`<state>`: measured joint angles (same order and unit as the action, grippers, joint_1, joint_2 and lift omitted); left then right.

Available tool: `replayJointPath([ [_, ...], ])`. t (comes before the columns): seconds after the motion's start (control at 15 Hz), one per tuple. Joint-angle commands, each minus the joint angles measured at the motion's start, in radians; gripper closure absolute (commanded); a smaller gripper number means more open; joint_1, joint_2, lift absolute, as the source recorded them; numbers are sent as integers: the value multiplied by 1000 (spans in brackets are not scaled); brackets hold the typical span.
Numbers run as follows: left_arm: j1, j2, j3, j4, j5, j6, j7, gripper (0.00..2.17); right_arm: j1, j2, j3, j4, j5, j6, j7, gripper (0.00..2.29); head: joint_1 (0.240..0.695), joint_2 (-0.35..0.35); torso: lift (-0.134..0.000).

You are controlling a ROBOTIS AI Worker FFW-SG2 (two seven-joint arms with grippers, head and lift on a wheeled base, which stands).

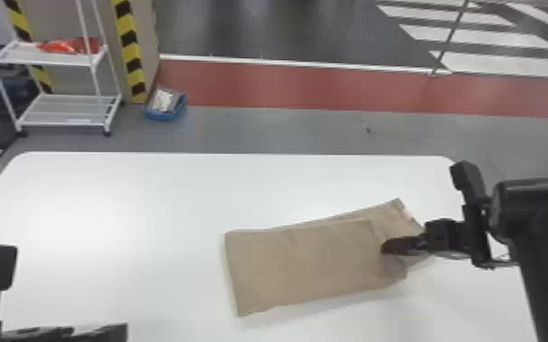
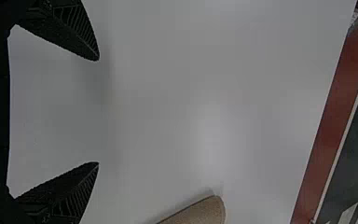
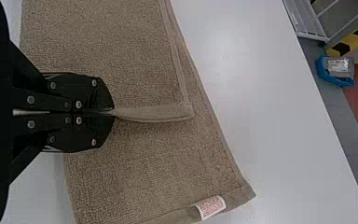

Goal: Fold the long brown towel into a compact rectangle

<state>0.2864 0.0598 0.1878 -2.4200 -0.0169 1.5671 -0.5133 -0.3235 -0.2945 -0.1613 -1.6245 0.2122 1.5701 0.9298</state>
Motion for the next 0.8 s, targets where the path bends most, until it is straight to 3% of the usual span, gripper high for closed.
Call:
replayJointPath([
  [0.0, 0, 0, 7, -1, 0, 4, -4, 83, 14, 5, 0, -8, -11, 2, 12, 1264, 695, -130, -124],
  [0.27, 2, 0, 15, -1, 2, 4, -7, 83, 78, 28, 11, -130, -43, 2, 50, 1264, 695, -100, -124],
  [0.6, 3, 3, 21, 2, 6, 0, -10, 83, 159, 26, -3, -316, -77, 2, 69, 1264, 695, -49, -124],
  [0.73, 2, 3, 18, 5, 9, 0, -10, 83, 150, 28, -20, -325, -86, 2, 67, 1264, 695, -38, -124],
])
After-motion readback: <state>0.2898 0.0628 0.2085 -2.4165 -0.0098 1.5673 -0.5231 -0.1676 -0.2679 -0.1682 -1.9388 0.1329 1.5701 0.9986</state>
